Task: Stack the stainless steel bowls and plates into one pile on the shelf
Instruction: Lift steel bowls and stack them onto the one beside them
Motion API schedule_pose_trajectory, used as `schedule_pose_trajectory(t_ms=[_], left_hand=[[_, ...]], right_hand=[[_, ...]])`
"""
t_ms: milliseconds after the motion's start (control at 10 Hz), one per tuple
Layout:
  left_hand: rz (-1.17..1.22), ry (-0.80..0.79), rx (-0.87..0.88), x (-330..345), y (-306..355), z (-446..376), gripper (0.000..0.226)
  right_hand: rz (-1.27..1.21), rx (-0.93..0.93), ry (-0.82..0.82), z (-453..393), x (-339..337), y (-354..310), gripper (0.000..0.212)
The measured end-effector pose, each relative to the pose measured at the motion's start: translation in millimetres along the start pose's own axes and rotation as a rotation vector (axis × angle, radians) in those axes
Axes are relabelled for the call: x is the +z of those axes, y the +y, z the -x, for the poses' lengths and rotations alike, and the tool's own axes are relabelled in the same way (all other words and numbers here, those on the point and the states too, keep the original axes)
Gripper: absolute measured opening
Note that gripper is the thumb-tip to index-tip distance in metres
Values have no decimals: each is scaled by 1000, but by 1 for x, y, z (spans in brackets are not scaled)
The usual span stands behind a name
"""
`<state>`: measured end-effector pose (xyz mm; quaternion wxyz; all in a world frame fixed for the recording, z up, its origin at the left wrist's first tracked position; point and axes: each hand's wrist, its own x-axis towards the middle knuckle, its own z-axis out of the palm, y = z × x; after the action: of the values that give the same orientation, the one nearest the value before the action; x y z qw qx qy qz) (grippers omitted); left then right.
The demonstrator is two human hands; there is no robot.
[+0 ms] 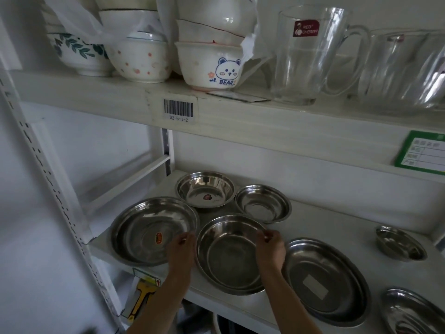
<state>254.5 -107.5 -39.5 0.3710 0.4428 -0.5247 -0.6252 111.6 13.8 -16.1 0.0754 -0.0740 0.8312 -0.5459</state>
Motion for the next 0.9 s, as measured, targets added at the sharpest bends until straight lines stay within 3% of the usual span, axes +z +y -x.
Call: schedule_pose_trajectory(t_ms=[300,500,700,800,900], left_hand=[[6,-41,95,5,47,-80,38],[-148,-16,168,2,64,-125,26],[-245,38,198,-9,65,-176,26],[-323,35,202,-13,58,-196,37],[-465,20,263,-15,56,-210,36]], right_hand=[[-90,91,-277,-35,64,-51,45],[-73,130,-338,-65,107,-65,37],[-153,234,-376,-82,126,-75,38],[-122,243,-379,-88,133,-75,38],[-64,246,-318,-91,146,-78,35]])
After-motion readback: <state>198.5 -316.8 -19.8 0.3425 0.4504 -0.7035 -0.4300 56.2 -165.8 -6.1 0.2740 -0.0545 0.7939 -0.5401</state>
